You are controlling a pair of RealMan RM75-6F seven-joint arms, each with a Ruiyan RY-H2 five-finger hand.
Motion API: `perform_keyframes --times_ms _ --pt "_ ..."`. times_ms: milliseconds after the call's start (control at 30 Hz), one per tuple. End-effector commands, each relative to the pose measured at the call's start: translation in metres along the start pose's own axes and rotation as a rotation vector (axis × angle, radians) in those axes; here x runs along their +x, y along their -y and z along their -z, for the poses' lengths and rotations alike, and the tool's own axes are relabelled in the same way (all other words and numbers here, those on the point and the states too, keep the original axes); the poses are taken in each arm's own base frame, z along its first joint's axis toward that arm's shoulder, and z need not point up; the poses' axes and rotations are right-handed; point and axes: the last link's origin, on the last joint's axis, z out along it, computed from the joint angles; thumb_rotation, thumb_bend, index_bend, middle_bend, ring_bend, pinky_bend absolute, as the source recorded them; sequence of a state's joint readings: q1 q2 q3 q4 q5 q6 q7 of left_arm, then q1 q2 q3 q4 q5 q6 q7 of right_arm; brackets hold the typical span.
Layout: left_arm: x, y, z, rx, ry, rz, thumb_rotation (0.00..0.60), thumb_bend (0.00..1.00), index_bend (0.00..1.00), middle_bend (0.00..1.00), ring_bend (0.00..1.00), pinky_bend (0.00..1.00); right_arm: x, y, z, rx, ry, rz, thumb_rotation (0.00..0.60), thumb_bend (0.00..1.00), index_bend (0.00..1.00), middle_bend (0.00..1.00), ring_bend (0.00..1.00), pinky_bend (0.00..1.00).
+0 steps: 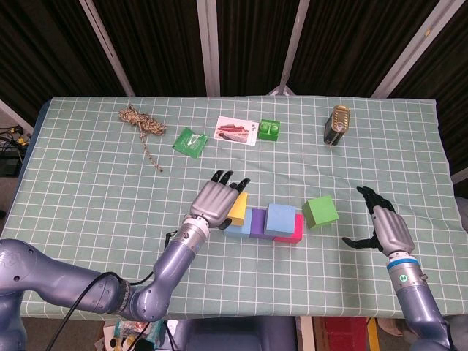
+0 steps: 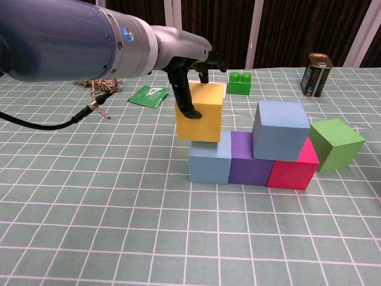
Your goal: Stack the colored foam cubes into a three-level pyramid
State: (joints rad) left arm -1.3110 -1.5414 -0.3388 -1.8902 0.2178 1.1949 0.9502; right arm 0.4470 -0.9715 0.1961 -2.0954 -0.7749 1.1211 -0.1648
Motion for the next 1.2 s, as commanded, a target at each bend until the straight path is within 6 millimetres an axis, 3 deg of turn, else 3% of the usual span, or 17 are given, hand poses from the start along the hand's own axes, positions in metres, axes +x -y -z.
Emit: perform_keyframes --times_ms 33,1200 --pt "0.001 -0.005 -0.001 0.003 0.005 0.001 0.6 0.43 0.01 0.29 0.0 0.0 0.0 0.0 0.0 0.0 0.004 -0.006 0.6 0.17 0.0 0.0 0.0 0.0" --pt "-0.008 -0.042 -0.014 0.0 0.031 -0.023 0.6 0.43 0.01 0.29 0.0 0.0 0.004 0.002 0.002 0.013 0.024 -0.055 0.6 0.17 0.0 0.0 0.0 0.0"
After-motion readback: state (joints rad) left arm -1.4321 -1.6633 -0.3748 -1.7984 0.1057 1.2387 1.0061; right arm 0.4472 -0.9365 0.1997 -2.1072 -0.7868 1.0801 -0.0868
